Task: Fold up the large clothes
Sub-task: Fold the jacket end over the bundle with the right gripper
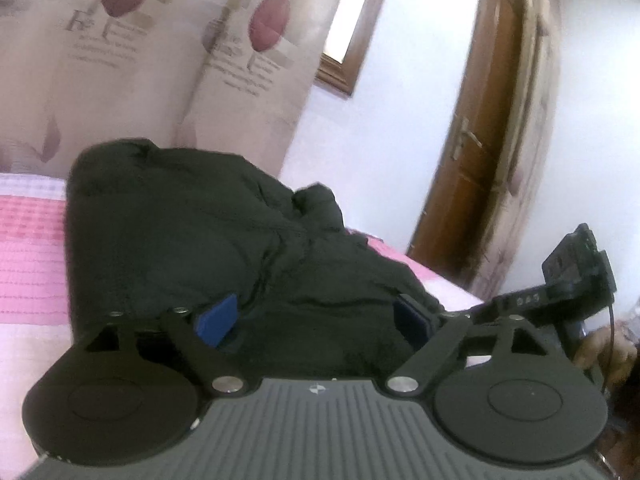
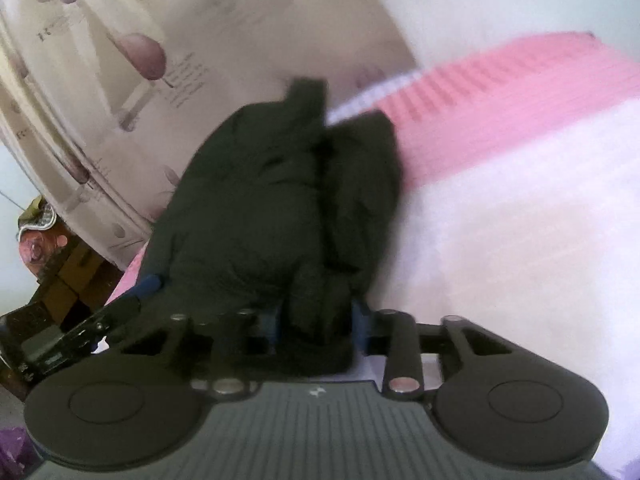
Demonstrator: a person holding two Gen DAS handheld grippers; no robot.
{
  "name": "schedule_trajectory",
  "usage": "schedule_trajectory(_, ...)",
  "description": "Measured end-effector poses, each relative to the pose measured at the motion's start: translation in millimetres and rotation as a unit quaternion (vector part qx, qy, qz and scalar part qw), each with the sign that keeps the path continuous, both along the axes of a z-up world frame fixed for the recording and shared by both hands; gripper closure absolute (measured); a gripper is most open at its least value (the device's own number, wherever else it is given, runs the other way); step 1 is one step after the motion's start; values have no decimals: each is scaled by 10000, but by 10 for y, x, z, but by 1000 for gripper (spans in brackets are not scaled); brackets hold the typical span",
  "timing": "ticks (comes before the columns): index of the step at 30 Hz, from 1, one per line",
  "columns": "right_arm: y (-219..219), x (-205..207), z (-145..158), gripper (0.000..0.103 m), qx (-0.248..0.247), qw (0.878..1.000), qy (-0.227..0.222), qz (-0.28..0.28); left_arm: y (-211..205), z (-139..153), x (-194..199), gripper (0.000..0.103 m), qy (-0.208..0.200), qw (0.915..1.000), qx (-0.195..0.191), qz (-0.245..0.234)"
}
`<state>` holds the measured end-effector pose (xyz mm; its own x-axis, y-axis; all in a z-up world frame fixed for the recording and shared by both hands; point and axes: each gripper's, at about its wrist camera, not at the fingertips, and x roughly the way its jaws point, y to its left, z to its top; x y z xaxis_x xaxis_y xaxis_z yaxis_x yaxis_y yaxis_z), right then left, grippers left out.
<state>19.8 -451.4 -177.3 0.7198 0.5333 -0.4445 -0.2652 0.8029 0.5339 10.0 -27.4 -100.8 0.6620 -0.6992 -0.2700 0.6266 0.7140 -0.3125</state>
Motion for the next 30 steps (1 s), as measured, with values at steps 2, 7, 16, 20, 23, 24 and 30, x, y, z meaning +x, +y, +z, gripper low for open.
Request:
schedule_trajectory(2,136,10,140,80,23,9997,-213,155,103,133,-53,8,-266,9992,-105,273)
schedule_trajectory(7,133,125,188,81,742,9955,-454,380,153,314,2,2,-334,9989,16,326)
schedule_trajectory(16,-182,218,-389,79,1365,9903,245,94,-109,175,-38,13,-174,9994,-277,-56)
schedule_trajectory(20,-232,248,-446,78,1603,9865,310,105,-203,166,-38,21,-25,9980,-561,-306)
schedule_trajectory(23,-249,243,-494,77,1740,9842,312,74,-384,82,25,42,53,9989,-216,-413)
schedule_trajectory(24,-245,238,-486,77,1715,9847,296,62,-423,27,53,48,165,9990,-112,-411)
schedule_trajectory(30,-230,232,-457,76,1561,9873,272,64,-535,-169,170,48,400,9968,580,-386)
